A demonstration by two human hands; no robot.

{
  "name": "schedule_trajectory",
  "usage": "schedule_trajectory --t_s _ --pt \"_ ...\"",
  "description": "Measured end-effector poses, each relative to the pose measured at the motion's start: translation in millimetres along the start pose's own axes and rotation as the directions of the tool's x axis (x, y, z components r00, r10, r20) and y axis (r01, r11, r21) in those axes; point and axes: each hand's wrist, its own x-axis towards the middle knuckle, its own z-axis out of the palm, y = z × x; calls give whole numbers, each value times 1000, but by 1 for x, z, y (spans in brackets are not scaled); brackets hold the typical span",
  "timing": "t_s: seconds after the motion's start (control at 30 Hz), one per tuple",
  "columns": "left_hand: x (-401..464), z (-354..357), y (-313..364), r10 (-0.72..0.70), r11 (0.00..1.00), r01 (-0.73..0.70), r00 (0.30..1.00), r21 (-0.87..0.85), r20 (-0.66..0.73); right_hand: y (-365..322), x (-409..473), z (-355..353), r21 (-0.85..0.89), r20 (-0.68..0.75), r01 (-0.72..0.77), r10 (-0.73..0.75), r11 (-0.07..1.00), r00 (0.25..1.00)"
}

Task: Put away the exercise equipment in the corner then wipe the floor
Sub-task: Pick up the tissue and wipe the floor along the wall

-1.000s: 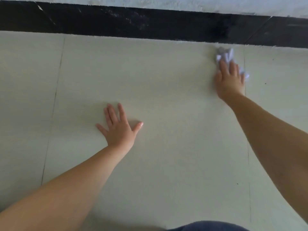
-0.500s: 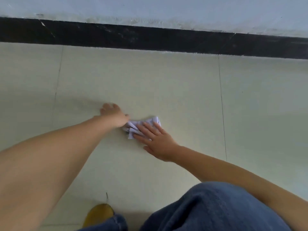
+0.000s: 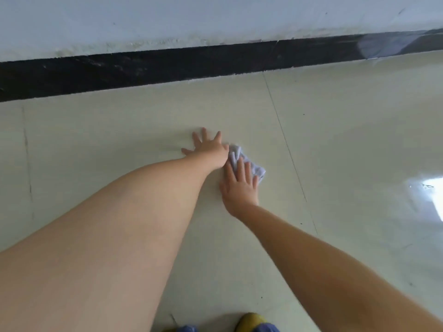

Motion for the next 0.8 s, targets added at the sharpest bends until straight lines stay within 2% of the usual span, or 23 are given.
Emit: schedule_trajectory --t_s 0.07,0.13,0.27,0.37,0.47,0.5,0.53,0.6,0.67,0.7,0.73,0.8 --pt "8 16 -4 13 993 -9 999 121 -31 -26 -44 35 -32 -79 111 -113 993 990" --pt "13 25 -5 29 983 -16 997 184 -68 -29 -77 57 -102 -2 190 -191 976 982" --pt "8 15 -7 42 968 -41 999 250 0 21 -113 62 -181 158 332 -306 926 939" --pt "11 12 0 5 954 -9 1000 299 12 81 -100 40 -185 159 240 -212 953 964" --pt "18 9 26 -98 928 81 995 364 29 162 -65 16 -121 -20 53 -56 991 998" --pt "22 8 33 -131 910 108 991 401 31 187 -50 4 -58 -76 -46 41 997 996" --pt "23 9 39 -162 896 131 986 424 38 207 -36 -10 40 -73 -177 180 983 981" --pt "25 17 43 -195 892 166 980 420 28 228 -10 -34 231 -48 -404 425 885 904" --pt "25 28 40 -218 908 213 976 362 -28 216 2 -38 325 -75 -509 558 797 826" --pt "27 33 38 -217 921 225 974 319 -61 201 3 -30 350 -80 -518 576 781 814" --pt "28 35 37 -213 927 227 974 299 -80 181 -2 -16 342 -92 -486 544 804 834" --pt "26 36 35 -198 929 219 975 298 -99 129 -31 21 227 -195 -256 301 940 933"
